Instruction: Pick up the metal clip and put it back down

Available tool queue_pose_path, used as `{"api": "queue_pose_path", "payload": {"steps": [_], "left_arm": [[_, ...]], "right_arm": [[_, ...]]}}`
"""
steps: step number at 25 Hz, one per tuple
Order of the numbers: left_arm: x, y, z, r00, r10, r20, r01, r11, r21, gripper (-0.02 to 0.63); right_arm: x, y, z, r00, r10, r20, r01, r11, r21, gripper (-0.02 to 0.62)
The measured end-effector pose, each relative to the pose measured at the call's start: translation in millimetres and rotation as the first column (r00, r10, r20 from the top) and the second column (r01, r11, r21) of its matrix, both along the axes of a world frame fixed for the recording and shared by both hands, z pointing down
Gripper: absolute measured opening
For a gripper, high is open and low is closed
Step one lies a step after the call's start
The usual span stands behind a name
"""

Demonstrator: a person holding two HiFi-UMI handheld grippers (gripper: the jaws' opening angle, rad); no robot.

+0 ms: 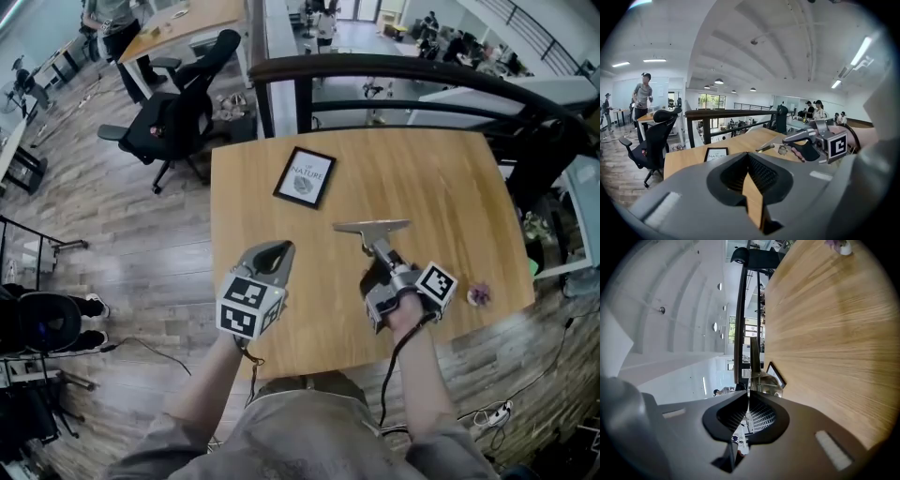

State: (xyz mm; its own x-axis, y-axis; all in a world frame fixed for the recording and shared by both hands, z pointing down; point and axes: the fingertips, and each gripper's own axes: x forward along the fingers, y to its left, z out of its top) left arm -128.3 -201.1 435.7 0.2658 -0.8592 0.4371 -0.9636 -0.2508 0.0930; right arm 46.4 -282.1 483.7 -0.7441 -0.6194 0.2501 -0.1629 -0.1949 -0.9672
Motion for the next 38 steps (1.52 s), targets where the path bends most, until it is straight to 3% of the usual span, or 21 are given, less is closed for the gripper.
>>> {"api": "queue_pose_path", "payload": {"steps": [14, 22, 34, 36, 38], "left_arm": [[6.5, -92.5, 41.4, 0.999, 0.01, -0.032, -0.011, 0.998, -0.055, 0.0], [3.7, -101.5, 73.2, 0.998, 0.0, -0.058, -0.007, 0.992, -0.125, 0.0], [-1.2, -91.1, 93.4, 0.998, -0.022, -0.066, 0.011, 0.984, -0.175, 0.0], [-3.2, -88.6, 94.0, 0.997, -0.027, -0.067, 0.015, 0.984, -0.178, 0.0], [-3.7, -86.0, 93.6, 0.997, -0.03, -0.07, 0.017, 0.984, -0.18, 0.0]], "right_arm": [[0.3, -99.4, 119.1, 0.994, 0.068, -0.085, -0.08, 0.987, -0.14, 0.017], [-16.6, -113.6, 172.3, 0.993, 0.063, -0.102, -0.084, 0.972, -0.219, 0.017], [-33.9, -135.0, 202.6, 0.989, 0.05, -0.139, -0.083, 0.967, -0.242, 0.02], [-35.4, -134.3, 201.6, 0.987, 0.041, -0.158, -0.076, 0.971, -0.225, 0.028], [-37.3, -131.1, 198.7, 0.987, 0.031, -0.16, -0.065, 0.975, -0.214, 0.105]]}}
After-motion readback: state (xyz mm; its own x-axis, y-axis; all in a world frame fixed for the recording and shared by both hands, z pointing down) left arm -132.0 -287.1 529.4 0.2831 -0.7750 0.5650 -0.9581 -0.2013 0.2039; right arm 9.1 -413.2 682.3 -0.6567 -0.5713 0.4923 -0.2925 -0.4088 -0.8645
